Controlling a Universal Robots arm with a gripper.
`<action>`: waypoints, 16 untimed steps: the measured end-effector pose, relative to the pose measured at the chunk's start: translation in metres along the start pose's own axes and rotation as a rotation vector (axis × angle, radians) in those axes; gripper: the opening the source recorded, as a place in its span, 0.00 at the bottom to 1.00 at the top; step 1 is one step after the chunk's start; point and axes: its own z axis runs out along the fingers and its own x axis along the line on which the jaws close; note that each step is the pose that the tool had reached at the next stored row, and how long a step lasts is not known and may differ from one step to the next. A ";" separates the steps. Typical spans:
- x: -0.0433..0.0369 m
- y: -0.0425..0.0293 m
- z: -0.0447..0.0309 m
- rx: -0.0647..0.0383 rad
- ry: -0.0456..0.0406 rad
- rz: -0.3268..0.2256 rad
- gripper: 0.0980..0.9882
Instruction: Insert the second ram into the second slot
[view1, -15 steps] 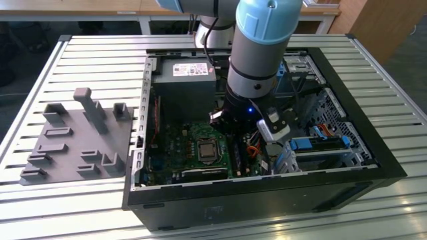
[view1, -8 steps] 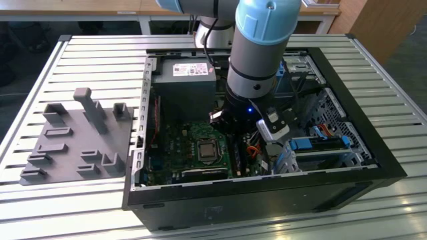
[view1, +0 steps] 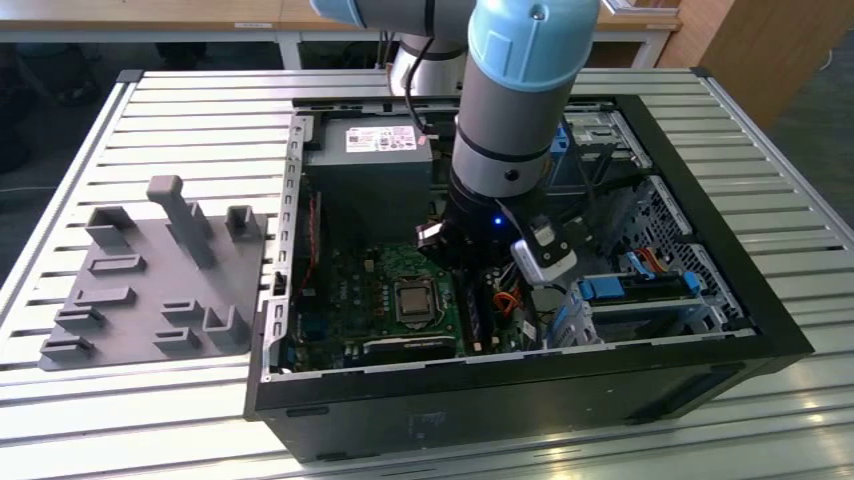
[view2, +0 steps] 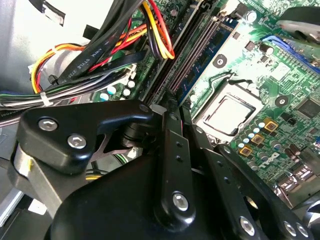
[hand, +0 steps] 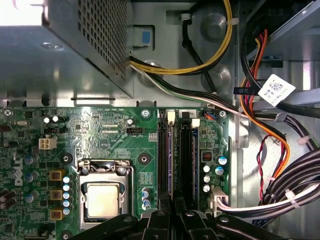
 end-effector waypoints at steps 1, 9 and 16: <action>0.0000 0.0000 0.0003 0.000 0.0000 0.000 0.05; 0.0000 0.0000 0.0027 0.000 0.0002 0.000 0.05; 0.0000 0.0001 0.0031 0.000 0.0000 0.000 0.05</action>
